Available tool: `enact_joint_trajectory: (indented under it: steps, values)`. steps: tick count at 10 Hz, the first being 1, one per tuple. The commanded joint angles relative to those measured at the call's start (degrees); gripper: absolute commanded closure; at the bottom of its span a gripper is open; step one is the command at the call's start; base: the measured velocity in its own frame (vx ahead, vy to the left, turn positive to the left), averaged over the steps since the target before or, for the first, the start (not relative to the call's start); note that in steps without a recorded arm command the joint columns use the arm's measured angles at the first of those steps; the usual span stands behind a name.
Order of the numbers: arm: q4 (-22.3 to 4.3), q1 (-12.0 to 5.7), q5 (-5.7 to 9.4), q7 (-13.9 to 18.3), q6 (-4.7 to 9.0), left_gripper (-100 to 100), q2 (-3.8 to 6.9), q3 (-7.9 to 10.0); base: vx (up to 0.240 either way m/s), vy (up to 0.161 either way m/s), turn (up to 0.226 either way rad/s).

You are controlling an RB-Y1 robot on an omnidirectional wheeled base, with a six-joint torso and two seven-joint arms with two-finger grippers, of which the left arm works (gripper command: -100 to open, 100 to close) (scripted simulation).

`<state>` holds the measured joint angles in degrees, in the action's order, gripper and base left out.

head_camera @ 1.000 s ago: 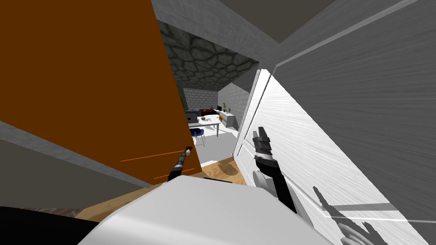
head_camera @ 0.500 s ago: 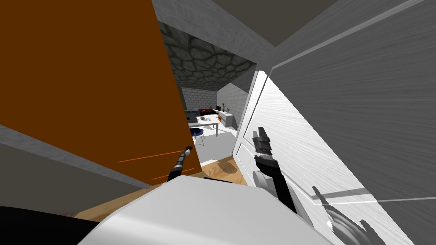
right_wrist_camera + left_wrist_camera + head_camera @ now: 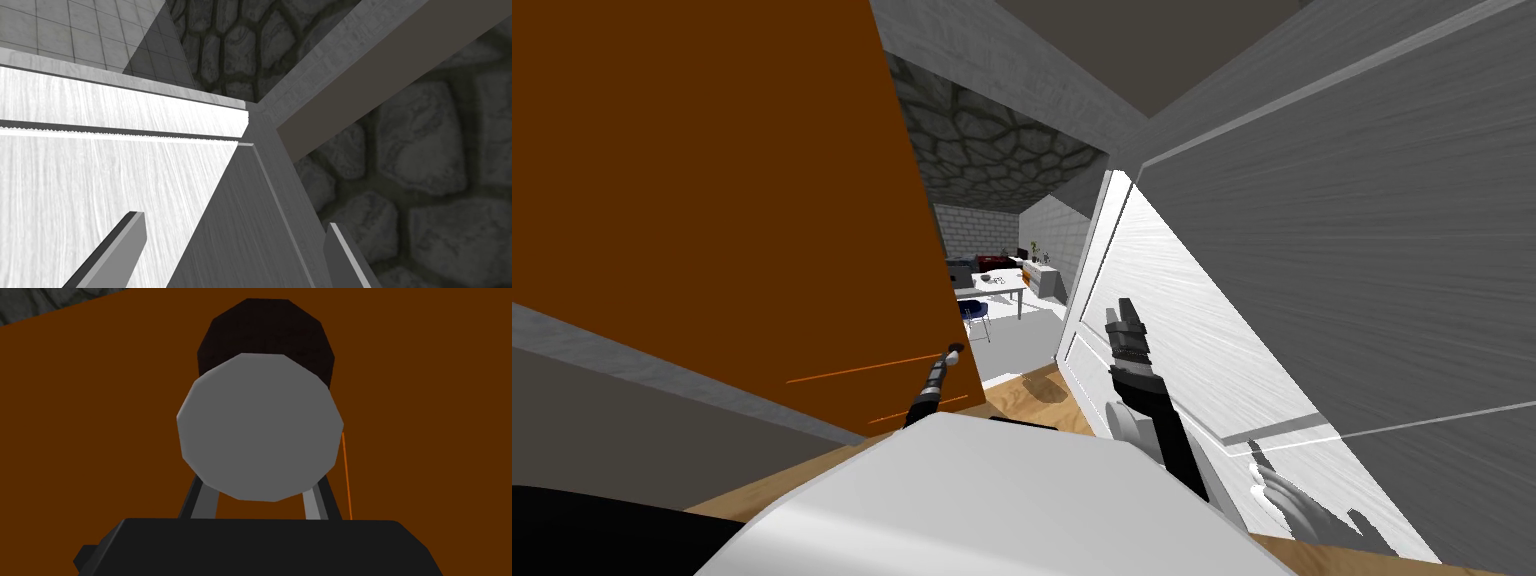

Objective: Pull the door open

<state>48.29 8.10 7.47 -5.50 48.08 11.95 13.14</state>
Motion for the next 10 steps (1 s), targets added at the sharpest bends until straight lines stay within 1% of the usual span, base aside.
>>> enact_joint_trajectory:
  steps: [1, 2, 3, 4, 5, 6, 8, 9, 10]
  values:
    - [0.37, -0.40, 0.27, 1.59, -0.10, 100, -0.56, -0.96, -0.037, 0.007, -0.052]
    - [0.26, -0.50, 1.34, 3.89, -0.10, 100, -0.38, -1.38, -0.050, 0.014, -0.064]
    - [0.16, -0.59, 2.41, 5.34, -0.10, 100, -0.21, -1.81, -0.062, 0.016, -0.069]
    - [0.16, -0.59, 2.41, 6.34, -0.10, 100, -0.21, -1.81, -0.044, 0.005, -0.046]
    - [0.05, -0.69, 3.47, 8.35, -0.09, 100, -0.03, -2.24, -0.045, 0.009, -0.074]
    - [0.05, -0.69, 3.47, 8.72, -0.09, 100, -0.03, -2.24, -0.038, 0.015, -0.039]
    - [-0.17, -0.88, 5.61, 12.53, -0.09, 100, 0.32, -3.09, -0.056, 0.007, -0.088]
    - [-0.17, -0.88, 5.61, 13.47, -0.09, 100, 0.32, -3.09, -0.049, 0.006, -0.022]
    - [-0.27, -0.98, 6.68, 15.53, -0.09, 100, 0.49, -3.52, -0.048, 0.007, -0.056]
